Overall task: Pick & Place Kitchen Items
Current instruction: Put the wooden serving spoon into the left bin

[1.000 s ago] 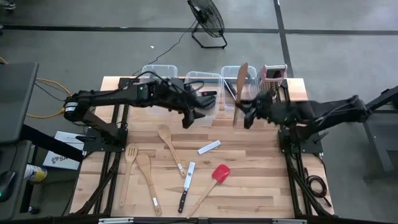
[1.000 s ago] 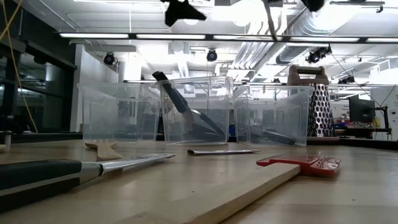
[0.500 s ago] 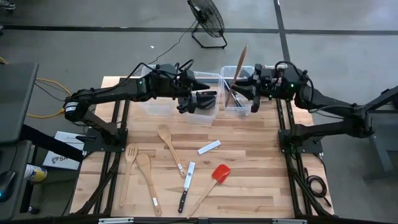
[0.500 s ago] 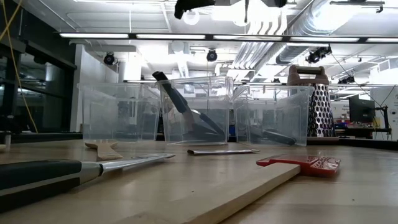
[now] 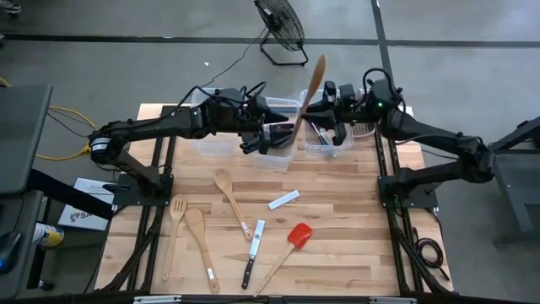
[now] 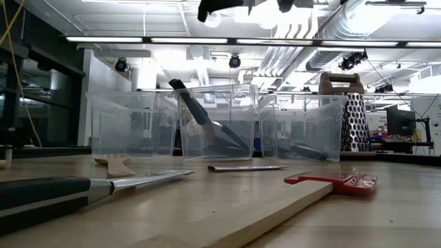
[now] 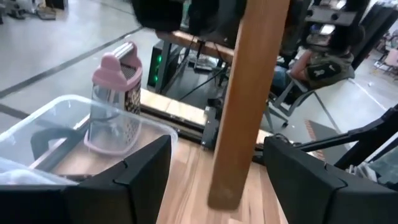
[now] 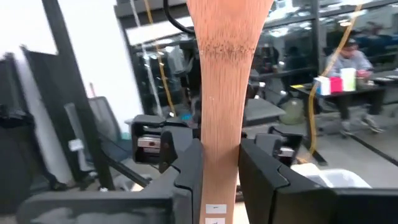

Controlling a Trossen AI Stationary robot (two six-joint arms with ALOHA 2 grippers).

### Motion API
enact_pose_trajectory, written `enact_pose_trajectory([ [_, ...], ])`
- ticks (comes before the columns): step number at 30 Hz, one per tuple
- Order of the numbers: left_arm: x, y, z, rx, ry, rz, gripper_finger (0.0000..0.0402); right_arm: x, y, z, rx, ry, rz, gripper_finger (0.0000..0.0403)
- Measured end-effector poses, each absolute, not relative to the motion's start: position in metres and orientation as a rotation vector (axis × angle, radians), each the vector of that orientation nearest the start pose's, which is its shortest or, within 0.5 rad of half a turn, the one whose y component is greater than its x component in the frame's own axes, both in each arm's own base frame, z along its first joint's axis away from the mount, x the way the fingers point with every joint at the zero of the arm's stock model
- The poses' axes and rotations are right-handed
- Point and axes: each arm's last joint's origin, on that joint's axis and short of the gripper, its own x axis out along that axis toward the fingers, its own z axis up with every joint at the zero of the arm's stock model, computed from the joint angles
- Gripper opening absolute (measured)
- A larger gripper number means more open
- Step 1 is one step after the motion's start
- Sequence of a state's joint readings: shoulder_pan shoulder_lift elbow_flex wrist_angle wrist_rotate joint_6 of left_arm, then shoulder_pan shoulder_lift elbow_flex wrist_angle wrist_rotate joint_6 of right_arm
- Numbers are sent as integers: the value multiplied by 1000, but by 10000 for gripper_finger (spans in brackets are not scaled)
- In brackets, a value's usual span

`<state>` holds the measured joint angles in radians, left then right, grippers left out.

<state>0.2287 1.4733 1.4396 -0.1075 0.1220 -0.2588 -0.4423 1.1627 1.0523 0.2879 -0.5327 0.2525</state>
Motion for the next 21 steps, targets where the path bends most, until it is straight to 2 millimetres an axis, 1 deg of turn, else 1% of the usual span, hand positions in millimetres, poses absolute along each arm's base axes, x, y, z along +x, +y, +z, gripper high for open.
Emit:
enact_pose_trajectory([
  [6, 331, 72, 402, -287, 138, 102, 252, 255, -103, 388, 194, -178, 175, 69],
  [11, 331, 72, 402, -295, 141, 98, 252, 265, -107, 384, 210, -206, 196, 69],
  [21, 331, 72, 401, -297, 149, 97, 252, 268, -109, 382, 221, -216, 190, 69],
])
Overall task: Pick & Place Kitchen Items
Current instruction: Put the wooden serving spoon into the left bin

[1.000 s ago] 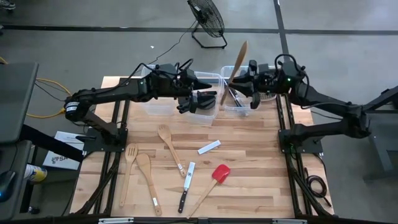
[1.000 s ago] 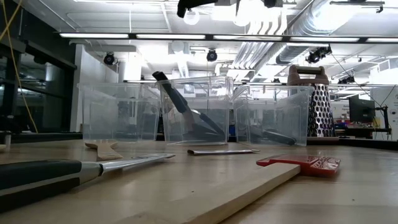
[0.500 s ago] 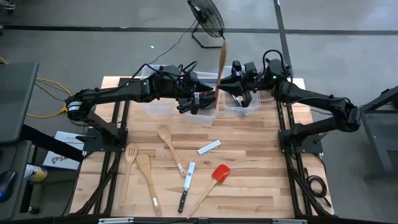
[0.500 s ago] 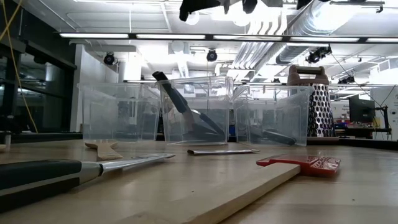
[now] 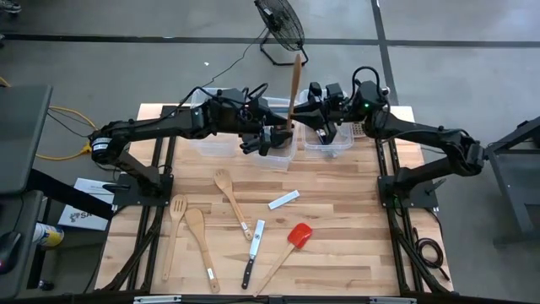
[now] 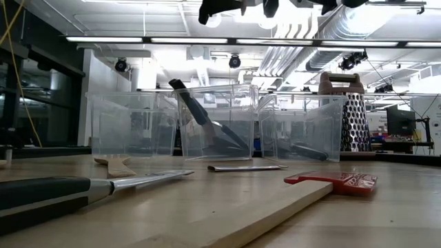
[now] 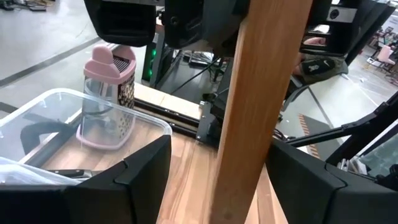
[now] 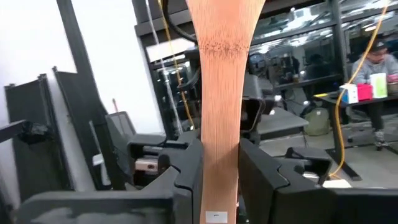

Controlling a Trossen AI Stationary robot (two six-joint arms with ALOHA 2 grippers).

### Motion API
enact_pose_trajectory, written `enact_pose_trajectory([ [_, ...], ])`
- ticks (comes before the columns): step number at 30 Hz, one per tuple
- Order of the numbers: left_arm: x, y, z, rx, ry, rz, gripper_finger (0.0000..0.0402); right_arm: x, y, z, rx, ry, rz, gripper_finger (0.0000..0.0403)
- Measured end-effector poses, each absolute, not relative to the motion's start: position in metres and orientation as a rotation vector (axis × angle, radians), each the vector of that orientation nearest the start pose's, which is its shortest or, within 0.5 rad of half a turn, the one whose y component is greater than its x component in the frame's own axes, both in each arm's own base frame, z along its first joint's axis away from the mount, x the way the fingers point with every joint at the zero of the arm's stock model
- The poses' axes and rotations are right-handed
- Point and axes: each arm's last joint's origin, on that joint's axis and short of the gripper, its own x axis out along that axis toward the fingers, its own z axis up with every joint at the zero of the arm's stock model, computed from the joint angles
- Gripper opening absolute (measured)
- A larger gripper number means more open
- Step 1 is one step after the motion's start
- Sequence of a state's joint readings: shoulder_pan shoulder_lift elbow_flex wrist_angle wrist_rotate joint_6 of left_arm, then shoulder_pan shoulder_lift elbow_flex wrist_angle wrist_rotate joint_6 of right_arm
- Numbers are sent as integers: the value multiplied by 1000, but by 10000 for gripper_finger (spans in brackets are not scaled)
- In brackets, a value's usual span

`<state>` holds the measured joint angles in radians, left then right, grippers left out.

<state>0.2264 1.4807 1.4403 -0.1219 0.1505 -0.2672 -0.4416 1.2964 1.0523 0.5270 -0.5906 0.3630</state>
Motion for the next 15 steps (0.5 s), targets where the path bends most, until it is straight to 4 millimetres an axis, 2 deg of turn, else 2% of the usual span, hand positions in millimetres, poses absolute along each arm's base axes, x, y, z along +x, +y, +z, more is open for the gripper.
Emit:
enact_pose_trajectory([
  [7, 331, 71, 401, -305, 151, 74, 252, 271, -112, 380, 219, -233, 98, 69],
  [15, 331, 71, 401, -306, 151, 74, 252, 275, -110, 378, 233, -231, 111, 69],
])
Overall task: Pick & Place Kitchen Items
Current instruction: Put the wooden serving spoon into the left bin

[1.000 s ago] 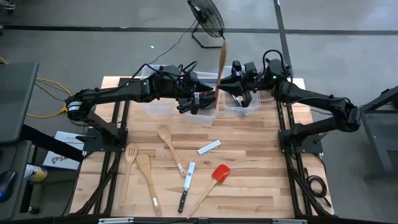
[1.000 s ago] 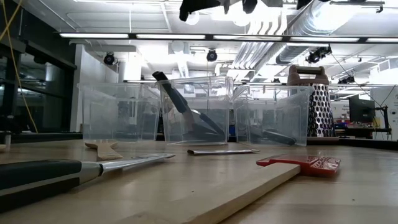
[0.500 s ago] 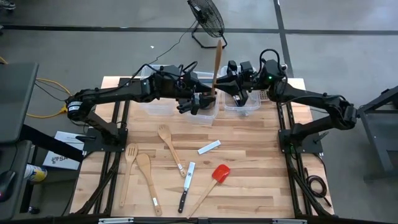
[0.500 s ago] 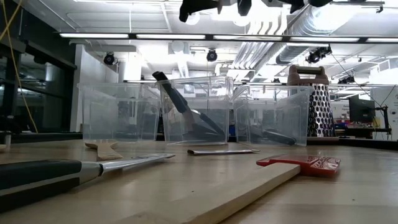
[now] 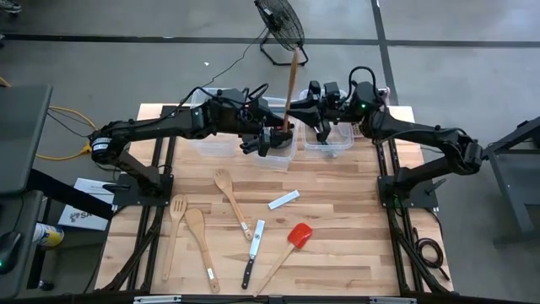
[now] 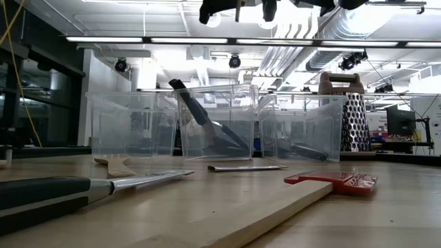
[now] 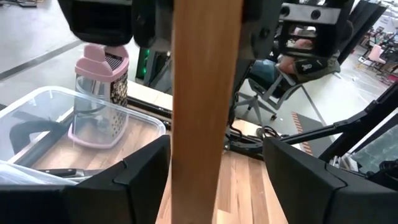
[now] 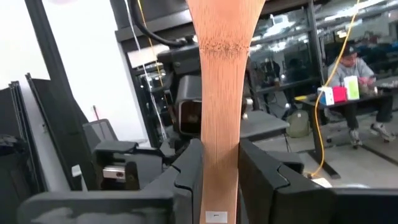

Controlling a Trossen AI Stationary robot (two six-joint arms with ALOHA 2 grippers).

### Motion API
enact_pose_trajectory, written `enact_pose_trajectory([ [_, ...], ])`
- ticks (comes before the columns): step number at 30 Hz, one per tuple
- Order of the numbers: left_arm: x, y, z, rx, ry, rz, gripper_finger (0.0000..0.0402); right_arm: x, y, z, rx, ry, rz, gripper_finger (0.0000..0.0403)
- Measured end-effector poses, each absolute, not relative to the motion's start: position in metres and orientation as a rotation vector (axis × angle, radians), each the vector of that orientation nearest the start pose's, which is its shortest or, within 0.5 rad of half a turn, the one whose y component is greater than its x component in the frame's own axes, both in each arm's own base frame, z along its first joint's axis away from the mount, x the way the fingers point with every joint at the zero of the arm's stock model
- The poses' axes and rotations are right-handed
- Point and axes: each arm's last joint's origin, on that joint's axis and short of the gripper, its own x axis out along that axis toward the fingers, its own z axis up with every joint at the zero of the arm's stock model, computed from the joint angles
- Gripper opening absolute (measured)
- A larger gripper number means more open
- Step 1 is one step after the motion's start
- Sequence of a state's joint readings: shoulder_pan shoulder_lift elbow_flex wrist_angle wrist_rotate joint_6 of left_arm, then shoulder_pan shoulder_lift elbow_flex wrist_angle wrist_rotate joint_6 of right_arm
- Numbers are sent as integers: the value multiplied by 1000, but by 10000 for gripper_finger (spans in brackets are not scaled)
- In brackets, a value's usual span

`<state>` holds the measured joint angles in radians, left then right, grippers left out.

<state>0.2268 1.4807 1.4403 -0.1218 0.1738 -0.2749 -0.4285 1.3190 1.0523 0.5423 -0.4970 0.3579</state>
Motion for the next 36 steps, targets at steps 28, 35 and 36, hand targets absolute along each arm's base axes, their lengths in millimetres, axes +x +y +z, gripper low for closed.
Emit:
enact_pose_trajectory([
  [28, 329, 71, 395, -291, 213, 81, 95, 276, -109, 376, 256, -205, 141, 143],
  [35, 319, 72, 395, -308, 265, 188, 95, 268, -109, 377, 299, -160, 124, 234],
  [36, 316, 72, 396, -306, 278, 215, 95, 267, -110, 377, 304, -151, 118, 237],
])
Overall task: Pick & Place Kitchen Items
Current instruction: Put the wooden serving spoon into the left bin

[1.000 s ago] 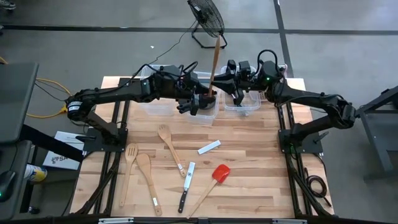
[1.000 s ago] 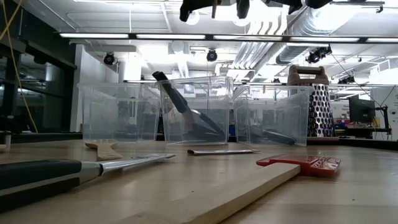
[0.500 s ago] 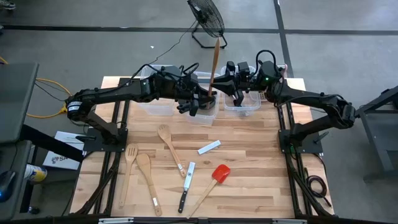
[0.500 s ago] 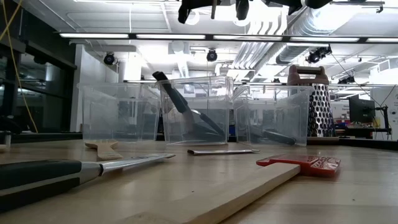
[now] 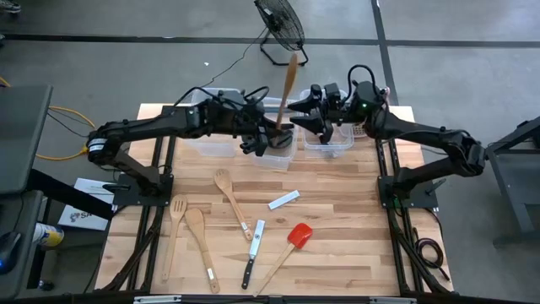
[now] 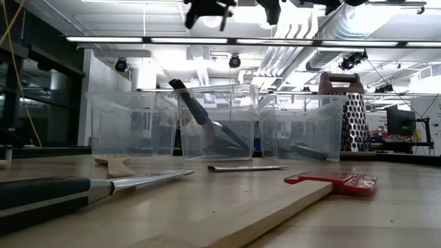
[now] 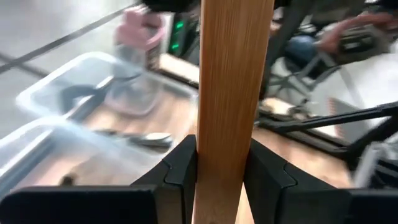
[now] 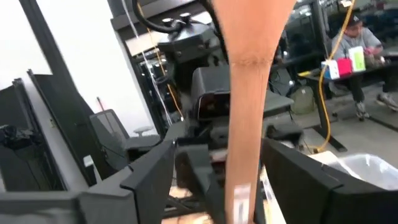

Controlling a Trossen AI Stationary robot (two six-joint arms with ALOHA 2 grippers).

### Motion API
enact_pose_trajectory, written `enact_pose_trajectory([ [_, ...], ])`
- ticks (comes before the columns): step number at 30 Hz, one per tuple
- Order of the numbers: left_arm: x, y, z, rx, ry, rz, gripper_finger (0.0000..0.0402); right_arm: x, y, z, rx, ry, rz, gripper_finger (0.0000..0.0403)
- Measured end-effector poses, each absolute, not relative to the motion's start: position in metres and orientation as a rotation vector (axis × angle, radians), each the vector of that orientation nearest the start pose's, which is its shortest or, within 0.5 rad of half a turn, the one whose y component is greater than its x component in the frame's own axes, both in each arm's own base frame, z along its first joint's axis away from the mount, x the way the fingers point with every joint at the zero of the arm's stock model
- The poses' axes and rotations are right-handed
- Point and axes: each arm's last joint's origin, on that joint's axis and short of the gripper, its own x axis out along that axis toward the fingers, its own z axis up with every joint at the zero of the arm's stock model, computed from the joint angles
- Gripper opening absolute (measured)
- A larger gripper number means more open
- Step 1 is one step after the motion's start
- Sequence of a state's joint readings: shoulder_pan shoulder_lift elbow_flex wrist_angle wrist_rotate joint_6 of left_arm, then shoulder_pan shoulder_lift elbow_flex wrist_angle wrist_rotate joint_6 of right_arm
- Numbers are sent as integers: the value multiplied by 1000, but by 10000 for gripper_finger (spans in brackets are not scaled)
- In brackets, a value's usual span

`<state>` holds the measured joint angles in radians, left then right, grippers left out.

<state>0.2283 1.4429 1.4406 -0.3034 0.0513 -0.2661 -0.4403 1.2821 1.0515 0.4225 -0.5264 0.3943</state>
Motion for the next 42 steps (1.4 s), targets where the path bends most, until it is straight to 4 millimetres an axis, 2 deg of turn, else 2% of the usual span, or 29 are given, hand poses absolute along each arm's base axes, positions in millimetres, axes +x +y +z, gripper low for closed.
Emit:
enact_pose_trajectory([
  [10, 269, 72, 404, -321, 374, 605, 95, 257, -116, 376, 338, -93, 72, 236],
  [23, 232, 74, 379, -382, 567, 1139, 95, 257, -116, 374, 344, -76, 66, 235],
  [28, 223, 78, 367, -376, 647, 1213, 95, 257, -116, 373, 343, -79, 40, 235],
  [42, 208, 108, 308, -405, 867, 1306, 95, 257, -117, 371, 338, -57, 26, 235],
])
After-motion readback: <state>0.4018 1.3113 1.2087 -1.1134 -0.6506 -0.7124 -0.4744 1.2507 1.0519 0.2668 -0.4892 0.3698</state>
